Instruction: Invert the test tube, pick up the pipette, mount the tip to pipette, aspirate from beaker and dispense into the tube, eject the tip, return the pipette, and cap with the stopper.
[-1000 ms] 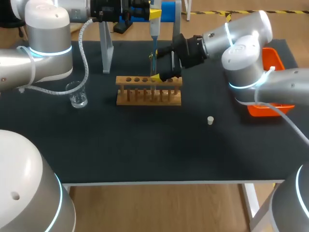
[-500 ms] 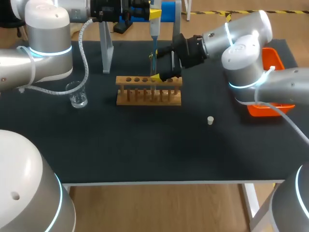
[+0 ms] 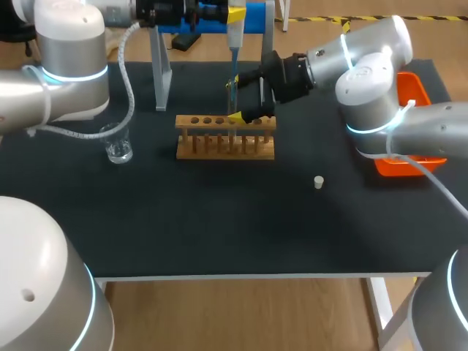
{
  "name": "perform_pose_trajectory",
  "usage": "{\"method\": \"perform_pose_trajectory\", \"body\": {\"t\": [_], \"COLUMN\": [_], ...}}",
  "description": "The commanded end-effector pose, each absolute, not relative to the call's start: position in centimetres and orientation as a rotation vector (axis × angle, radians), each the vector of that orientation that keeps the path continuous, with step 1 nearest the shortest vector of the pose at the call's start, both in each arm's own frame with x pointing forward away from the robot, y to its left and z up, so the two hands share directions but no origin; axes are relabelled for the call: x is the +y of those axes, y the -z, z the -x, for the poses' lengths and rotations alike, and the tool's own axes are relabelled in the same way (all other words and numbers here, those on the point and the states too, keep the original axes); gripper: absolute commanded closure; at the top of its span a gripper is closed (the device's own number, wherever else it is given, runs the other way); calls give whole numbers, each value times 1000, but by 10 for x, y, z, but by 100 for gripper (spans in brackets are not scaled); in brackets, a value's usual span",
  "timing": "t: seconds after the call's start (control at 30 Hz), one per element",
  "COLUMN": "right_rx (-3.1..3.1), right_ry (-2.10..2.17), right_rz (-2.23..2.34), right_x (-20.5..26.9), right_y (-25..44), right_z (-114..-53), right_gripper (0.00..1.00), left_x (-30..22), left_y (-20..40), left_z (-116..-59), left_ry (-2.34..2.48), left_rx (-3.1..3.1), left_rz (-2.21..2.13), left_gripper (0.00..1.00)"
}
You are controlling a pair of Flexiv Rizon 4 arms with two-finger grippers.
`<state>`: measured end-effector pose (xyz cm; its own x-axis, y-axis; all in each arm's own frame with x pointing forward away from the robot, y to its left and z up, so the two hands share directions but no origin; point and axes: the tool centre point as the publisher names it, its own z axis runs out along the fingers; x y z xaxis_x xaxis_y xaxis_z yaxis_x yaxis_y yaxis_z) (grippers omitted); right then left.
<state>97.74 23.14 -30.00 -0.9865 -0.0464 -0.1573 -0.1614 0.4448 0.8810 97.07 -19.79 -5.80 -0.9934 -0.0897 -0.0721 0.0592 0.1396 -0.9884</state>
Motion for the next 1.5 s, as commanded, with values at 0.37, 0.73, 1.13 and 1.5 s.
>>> {"method": "perform_pose_trajectory", "body": {"t": [0.37,0.73,1.13,1.5], "right_rx": [2575,2575,2575,2575], "right_ry": [-1589,-1589,-1589,-1589], "right_rz": [187,187,187,187], "right_x": [231,231,231,231], "right_y": [300,300,300,300], "right_z": [-978,-978,-978,-978], "right_gripper": [0,0,0,0], "left_x": [-201,-206,-199,-160], "left_y": [31,15,-11,17], "left_z": [-963,-957,-934,-877], "left_ry": [1935,1897,1823,1778], "left_rx": [2282,2283,2237,2217], "left_rz": [17,7,6,206], "left_gripper": [100,100,100,100]}}
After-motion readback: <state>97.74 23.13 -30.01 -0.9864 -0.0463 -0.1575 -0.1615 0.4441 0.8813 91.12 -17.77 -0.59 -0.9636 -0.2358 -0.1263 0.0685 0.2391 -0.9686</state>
